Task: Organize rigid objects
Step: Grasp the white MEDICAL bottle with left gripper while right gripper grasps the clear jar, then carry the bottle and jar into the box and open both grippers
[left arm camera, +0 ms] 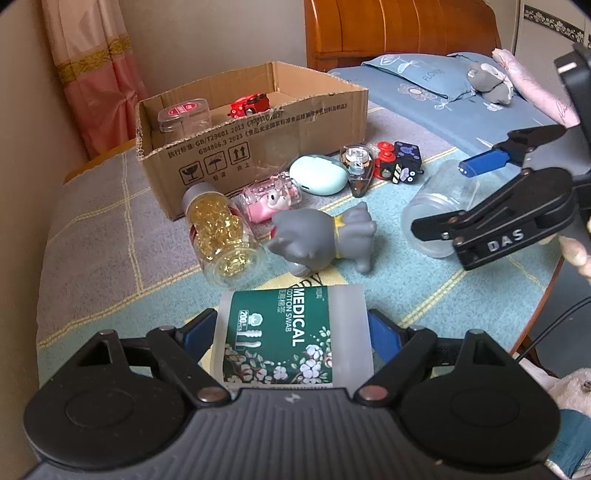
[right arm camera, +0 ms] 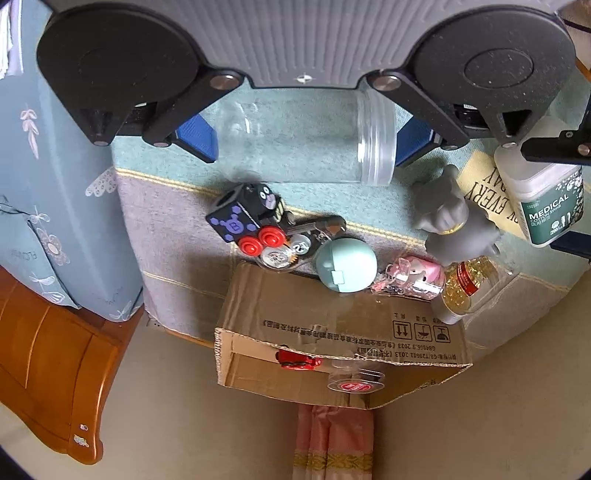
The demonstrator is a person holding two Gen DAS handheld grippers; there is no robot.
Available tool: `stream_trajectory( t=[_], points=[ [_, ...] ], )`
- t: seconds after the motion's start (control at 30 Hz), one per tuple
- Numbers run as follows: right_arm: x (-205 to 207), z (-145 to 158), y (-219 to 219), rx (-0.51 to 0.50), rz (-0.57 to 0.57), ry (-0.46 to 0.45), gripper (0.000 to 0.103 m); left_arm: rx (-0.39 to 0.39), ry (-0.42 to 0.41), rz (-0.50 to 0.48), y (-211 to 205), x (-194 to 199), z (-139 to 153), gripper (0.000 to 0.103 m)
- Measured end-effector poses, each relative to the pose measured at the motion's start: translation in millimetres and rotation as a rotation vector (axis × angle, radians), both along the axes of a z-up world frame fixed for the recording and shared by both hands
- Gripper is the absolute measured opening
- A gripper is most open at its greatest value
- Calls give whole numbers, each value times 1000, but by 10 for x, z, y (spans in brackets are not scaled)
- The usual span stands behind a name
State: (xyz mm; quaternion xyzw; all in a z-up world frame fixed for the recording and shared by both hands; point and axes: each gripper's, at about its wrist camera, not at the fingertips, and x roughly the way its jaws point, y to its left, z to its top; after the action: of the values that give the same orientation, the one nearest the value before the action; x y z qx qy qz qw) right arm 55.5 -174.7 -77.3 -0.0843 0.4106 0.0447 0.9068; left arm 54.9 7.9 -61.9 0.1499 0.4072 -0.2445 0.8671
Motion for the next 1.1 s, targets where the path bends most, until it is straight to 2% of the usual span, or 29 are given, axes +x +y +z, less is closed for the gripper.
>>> stream_trajectory(
  t=[0.1, 0.33, 0.47, 0.6, 0.77, 1.03, 1.1],
  points=[
    [-28, 30, -21, 6, 14, 7, 95, 4, 8, 3, -7, 20, -35, 83],
    [-66, 87, -47, -4, 51, 11, 95, -20, 42, 10, 53, 41, 35, 83],
    [-92, 223, -96, 16, 84, 1, 95, -41, 38, 16, 117, 49, 190, 83],
    [-86, 385, -119, -8, 105, -25, 95, -51, -12, 23, 154, 90, 433, 83],
    [30, 629, -173, 16, 119, -66, 95, -55, -90, 37, 132, 261, 729, 83],
    [360, 924, -132, 16, 127, -137, 95, -40, -176, 59, -9, 772, 1031, 83],
    [445, 973, -129, 17, 121, -148, 95, -35, -174, 74, -65, 970, 1051, 83]
  ],
)
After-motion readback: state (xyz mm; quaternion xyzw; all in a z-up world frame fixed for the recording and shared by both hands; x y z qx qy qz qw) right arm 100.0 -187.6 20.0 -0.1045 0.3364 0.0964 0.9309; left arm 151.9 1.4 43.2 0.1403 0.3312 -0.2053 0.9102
